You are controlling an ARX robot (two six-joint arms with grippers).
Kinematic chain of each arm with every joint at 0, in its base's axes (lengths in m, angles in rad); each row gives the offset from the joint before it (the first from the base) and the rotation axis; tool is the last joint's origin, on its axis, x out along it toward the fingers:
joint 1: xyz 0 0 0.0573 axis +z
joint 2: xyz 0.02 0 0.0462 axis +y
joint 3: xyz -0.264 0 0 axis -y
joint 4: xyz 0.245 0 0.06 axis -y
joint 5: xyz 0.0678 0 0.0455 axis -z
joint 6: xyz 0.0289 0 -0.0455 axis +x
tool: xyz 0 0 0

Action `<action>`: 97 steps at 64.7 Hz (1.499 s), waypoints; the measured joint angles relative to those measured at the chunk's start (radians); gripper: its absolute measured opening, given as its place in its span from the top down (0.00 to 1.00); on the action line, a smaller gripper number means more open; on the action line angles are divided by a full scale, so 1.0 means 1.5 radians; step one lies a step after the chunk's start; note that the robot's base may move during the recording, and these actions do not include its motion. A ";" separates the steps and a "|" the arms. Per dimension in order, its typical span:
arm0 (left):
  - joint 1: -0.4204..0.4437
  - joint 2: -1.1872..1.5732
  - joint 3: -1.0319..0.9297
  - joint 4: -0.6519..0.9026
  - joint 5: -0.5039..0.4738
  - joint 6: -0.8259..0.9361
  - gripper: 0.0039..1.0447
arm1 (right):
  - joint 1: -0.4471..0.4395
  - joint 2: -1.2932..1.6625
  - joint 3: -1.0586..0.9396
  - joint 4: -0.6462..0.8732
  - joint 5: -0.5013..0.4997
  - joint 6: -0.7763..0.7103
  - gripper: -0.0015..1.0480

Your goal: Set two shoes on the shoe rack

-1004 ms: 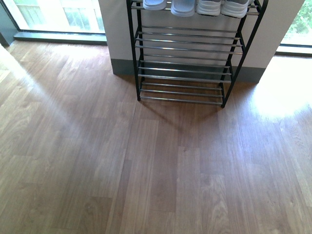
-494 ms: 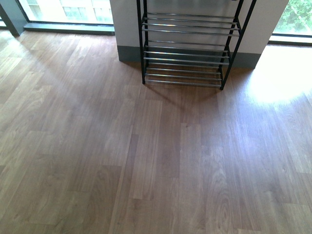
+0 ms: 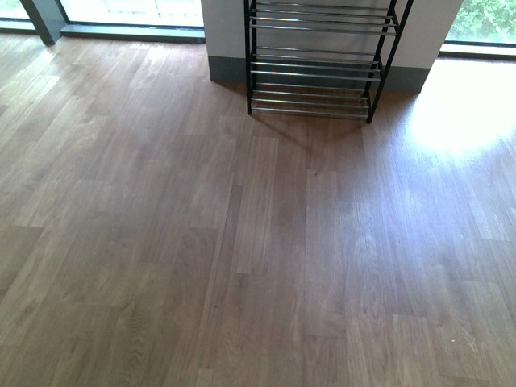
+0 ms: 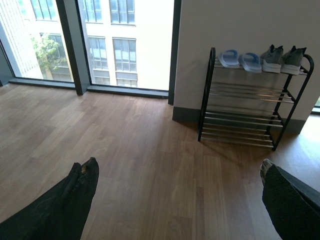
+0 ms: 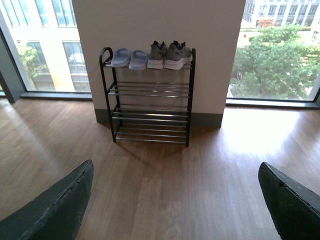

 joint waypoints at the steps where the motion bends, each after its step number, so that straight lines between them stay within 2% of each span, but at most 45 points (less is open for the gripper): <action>1: 0.000 0.000 0.000 0.000 0.000 0.000 0.09 | 0.000 0.000 0.000 0.000 0.000 0.000 0.09; 97: 0.000 0.000 0.000 0.000 0.000 0.000 0.09 | 0.000 -0.001 0.000 0.000 0.000 0.000 0.09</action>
